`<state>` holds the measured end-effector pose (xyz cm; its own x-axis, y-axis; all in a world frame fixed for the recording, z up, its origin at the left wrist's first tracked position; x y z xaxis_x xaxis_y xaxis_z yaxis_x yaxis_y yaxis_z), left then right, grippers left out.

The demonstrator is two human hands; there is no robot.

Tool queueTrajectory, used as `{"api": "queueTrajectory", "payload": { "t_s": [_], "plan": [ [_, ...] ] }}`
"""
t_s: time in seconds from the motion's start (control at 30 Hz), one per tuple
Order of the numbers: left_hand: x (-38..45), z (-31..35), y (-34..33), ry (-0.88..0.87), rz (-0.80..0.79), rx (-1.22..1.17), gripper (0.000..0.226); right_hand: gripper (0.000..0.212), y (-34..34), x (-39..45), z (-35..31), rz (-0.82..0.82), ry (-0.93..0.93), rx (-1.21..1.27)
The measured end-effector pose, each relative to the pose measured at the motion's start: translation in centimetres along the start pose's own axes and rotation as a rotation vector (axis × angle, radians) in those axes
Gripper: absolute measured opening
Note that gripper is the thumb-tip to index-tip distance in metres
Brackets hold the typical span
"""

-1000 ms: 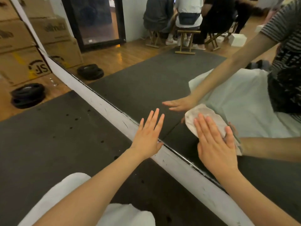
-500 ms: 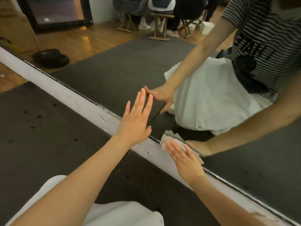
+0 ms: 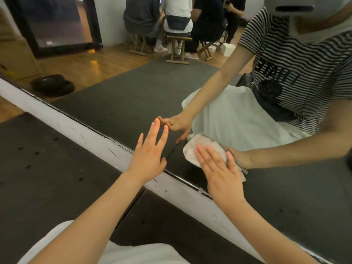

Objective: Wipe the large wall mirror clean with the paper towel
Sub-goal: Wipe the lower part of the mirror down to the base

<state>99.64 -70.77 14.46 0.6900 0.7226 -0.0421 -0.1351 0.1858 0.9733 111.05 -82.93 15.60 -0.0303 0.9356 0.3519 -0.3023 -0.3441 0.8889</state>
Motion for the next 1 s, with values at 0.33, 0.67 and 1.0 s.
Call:
{"api": "queueTrajectory", "payload": {
  "t_s": [0.33,0.67,1.0],
  "plan": [
    [-0.5,0.4,0.5,0.019,0.004,0.0,0.09,0.075,3.1,2.9,1.0,0.167,-0.214,-0.17],
    [-0.5,0.5,0.4,0.039,-0.01,-0.011,0.088,0.078,-10.8,-4.0,-4.6,-0.451,0.152,-0.181],
    [-0.4,0.4,0.4,0.035,0.001,-0.033,0.089,0.082,-11.0,-5.9,-2.6,-0.552,0.235,-0.14]
  ]
}}
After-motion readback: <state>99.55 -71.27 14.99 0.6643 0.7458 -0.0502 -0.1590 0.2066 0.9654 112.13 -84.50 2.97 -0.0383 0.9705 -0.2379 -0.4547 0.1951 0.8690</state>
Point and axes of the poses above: each hand's wrist, its own x-axis towards the middle knuckle, its own y-axis out of the back of the hand, z = x × y, the point moved 9 cm from there along x, towards the middle knuckle, and after that the axes turned 10 degrees about -z, right-handed, at the moved point
